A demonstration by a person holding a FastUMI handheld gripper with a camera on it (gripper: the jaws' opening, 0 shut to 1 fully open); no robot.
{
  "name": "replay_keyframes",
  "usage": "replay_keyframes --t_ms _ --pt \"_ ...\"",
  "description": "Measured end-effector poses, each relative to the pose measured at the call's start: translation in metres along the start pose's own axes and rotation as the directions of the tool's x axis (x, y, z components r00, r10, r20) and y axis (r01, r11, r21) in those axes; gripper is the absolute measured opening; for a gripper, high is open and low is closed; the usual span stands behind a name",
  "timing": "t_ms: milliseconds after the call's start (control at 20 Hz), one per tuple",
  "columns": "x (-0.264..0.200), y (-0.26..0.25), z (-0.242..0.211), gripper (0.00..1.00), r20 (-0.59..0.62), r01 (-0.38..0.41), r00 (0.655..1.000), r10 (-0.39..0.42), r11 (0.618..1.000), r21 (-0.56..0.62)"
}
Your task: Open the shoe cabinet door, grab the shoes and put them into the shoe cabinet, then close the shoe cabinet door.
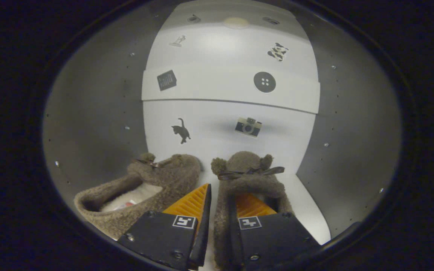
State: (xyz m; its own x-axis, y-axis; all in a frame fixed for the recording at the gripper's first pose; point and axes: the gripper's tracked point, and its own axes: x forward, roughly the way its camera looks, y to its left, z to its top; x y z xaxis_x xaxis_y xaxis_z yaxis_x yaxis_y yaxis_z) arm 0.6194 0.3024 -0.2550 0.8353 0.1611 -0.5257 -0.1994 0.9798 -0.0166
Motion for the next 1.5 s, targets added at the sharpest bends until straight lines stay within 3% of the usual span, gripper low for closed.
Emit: replay_keyframes --t_ms 150,300,500,650,800,950,1100,1500 --pt "-0.007 -0.002 -0.002 0.37 -0.045 0.019 0.999 -0.017 0.999 0.046" --pt "-0.021 -0.001 -0.001 0.64 -0.073 0.011 0.997 -0.006 0.998 0.066" --pt "-0.058 0.003 0.003 0.69 -0.027 0.009 1.0 -0.007 0.999 0.048" --pt "-0.092 0.001 0.019 0.75 0.073 0.04 0.997 -0.04 0.999 -0.005" --pt "-0.141 0.008 0.023 0.87 0.14 0.038 0.99 -0.036 0.999 -0.01" --pt "-0.203 0.02 0.021 0.9 0.216 0.015 0.976 -0.017 1.0 0.011" --pt "-0.266 0.039 0.01 1.0 0.304 -0.017 0.952 0.027 0.999 -0.036" --pt "-0.44 0.056 -0.052 1.0 0.461 -0.067 0.885 0.07 0.997 -0.023"
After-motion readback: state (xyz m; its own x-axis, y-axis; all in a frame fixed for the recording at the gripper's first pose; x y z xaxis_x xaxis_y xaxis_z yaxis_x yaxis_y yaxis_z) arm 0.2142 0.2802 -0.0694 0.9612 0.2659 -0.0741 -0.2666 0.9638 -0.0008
